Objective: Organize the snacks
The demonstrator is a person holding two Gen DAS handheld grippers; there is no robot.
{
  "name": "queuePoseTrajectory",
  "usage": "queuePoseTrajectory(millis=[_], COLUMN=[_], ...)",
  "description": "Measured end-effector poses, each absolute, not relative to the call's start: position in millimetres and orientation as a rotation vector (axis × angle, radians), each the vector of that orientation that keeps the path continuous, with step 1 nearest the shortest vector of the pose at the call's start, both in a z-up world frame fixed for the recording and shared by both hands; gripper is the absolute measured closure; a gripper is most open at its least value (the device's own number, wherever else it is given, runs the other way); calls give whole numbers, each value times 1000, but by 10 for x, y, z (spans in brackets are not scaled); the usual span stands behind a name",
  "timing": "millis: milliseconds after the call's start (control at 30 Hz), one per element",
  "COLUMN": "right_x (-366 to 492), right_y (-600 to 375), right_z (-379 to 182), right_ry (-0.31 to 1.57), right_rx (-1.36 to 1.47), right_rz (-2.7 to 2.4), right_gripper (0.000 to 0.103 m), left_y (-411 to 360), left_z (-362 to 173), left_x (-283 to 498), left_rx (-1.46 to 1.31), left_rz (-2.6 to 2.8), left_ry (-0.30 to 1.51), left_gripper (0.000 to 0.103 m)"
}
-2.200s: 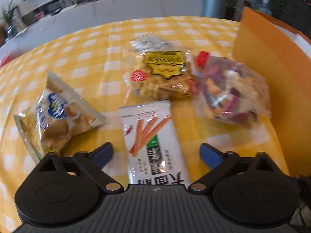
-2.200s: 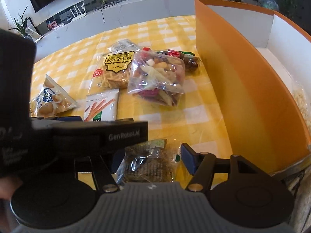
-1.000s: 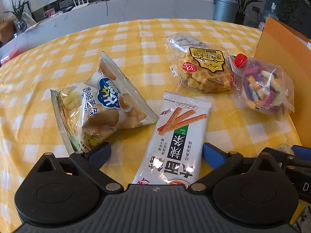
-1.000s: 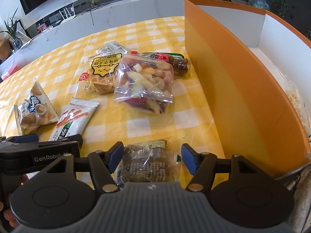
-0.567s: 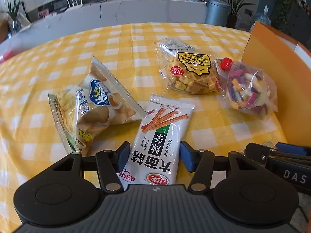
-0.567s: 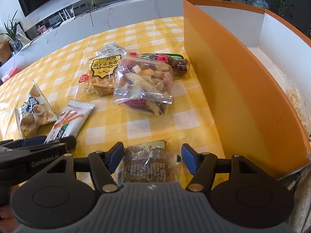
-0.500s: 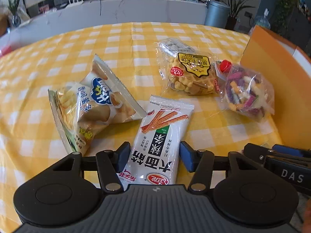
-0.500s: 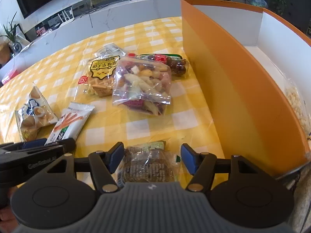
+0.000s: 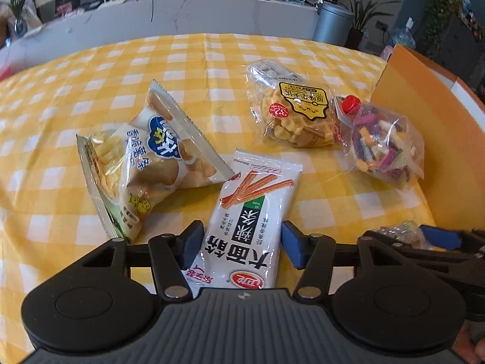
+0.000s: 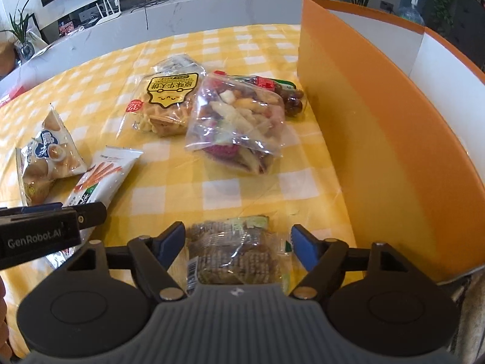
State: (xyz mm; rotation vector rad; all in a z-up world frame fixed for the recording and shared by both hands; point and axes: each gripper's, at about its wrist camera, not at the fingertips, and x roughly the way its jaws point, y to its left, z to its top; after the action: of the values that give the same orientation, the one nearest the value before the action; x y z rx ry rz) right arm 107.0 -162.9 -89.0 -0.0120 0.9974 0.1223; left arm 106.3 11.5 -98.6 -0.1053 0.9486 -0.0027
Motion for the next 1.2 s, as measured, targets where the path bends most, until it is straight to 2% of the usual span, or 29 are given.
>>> queuePoseTrajectory(millis=[67, 100, 200, 300, 367, 467, 767, 933, 1133, 1200], right_x=[1054, 1042, 1000, 998, 998, 958, 890, 864, 818, 790], right_y=[-1626, -1619, -1600, -1644, -1664, -1634, -1687, -1733, -1851, -1880], right_z=[-887, -880, -865, -861, -866, -842, -730, -709, -624, -582], right_ry=[1004, 1009, 1006, 1009, 1015, 993, 915, 915, 901, 875], right_rx=[-21, -34, -79, -63, -47, -45, -16, 25, 124, 136], right_rz=[120, 111, 88, 87, 100, 141, 139, 157, 185, 182], right_gripper=[24, 16, 13, 12, 18, 35, 49, 51, 59, 73], left_y=[68, 35, -55, -35, -21, 0, 58, 138, 156, 155], left_z=[-999, -1012, -1046, -1037, -1027, -1002, -767, -741, -653, -635], left_x=[1062, 1066, 1060, 1070, 1073, 1028, 907, 896, 870, 852], left_rx=[-75, -54, 2, -16, -13, -32, -125, -225, -251, -264], left_rz=[5, 9, 36, 23, 17, -1, -163, -293, -322, -329], left_ry=[939, 935, 912, 906, 907, 882, 814, 823, 794, 790], left_gripper=[27, 26, 23, 35, 40, 42, 43, 43, 43, 43])
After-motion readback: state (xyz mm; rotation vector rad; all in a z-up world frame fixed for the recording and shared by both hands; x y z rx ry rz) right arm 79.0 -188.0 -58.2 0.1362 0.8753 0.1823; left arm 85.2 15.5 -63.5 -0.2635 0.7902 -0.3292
